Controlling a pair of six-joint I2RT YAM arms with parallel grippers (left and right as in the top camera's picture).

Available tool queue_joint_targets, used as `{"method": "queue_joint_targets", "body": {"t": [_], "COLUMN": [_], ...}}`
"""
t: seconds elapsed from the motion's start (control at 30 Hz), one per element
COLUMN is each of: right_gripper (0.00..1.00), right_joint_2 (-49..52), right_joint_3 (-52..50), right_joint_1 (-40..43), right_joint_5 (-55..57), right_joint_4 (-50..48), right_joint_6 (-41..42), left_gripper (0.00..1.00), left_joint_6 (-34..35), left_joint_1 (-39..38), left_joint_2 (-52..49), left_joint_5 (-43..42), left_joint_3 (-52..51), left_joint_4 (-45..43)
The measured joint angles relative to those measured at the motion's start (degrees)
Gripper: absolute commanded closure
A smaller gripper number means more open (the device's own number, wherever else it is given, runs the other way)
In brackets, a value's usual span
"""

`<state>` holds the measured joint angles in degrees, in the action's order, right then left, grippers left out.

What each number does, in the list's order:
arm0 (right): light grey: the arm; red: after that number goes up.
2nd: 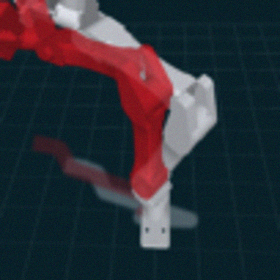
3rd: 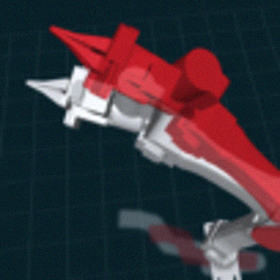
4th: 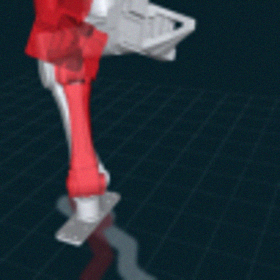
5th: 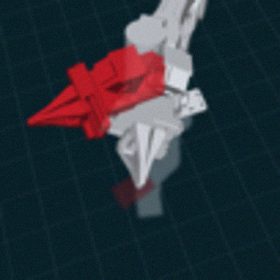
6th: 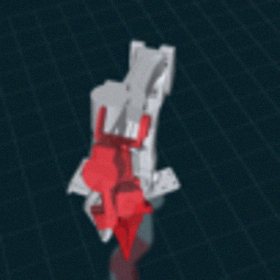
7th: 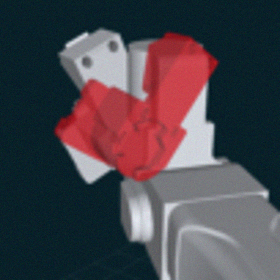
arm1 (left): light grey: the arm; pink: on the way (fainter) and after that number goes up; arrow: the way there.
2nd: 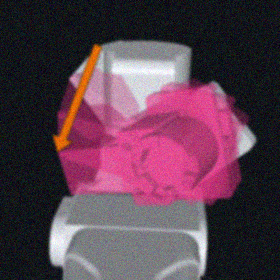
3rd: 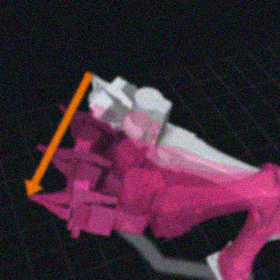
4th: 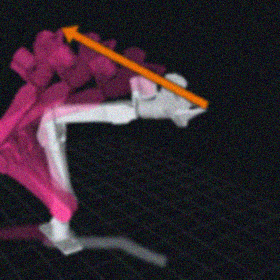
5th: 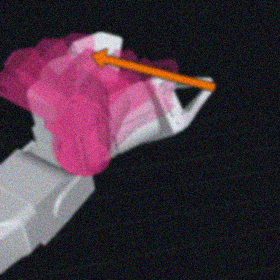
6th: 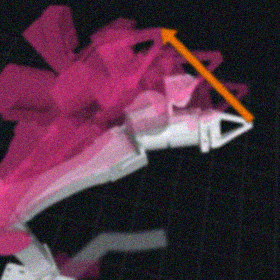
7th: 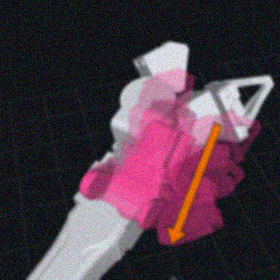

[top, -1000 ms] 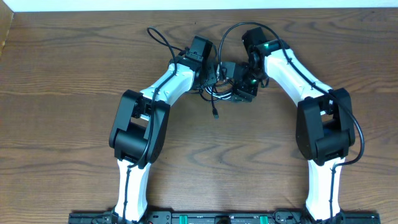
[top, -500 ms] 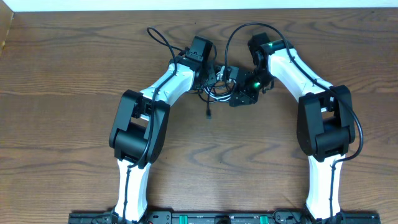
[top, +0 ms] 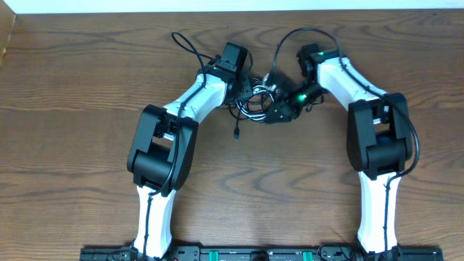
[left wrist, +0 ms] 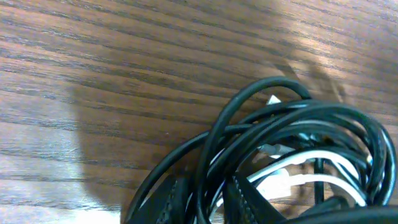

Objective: Untangle cables

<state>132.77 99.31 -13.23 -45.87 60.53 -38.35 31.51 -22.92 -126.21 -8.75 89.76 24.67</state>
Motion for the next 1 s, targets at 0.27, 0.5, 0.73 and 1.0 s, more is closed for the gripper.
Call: {"method": "queue_joint_targets", "body": {"t": [0.27, 0.5, 0.73, 1.0], "right_gripper": [0.53, 0.63, 0.73, 0.99], "right_joint_2": [3.3, 4.4, 5.6, 5.6], "right_joint_3": [0.0, -0.4, -1.1, -1.3], "right_joint_1": [0.7, 0.3, -1.8, -0.7], "right_joint_5": [-4.5, -11.6, -16.6, -23.0], "right_joint_4": [-3.7, -5.2, -6.9, -5.8], "right_joint_6": [14.1, 16.5, 16.9, 17.2], "left_gripper": [0.73, 0.73, 0.73, 0.73], "left_joint_6": [0.0, 0.0, 0.0, 0.0], "left_joint_1": [0.0, 0.2, 0.4, 0.4], "left_joint_2": [0.0, 0.0, 0.0, 0.0], "left_joint_5": [0.1, 0.2, 0.3, 0.3], "left_joint_3": [0.0, 0.0, 0.0, 0.0], "left_joint_4": [0.0, 0.0, 0.0, 0.0]}}
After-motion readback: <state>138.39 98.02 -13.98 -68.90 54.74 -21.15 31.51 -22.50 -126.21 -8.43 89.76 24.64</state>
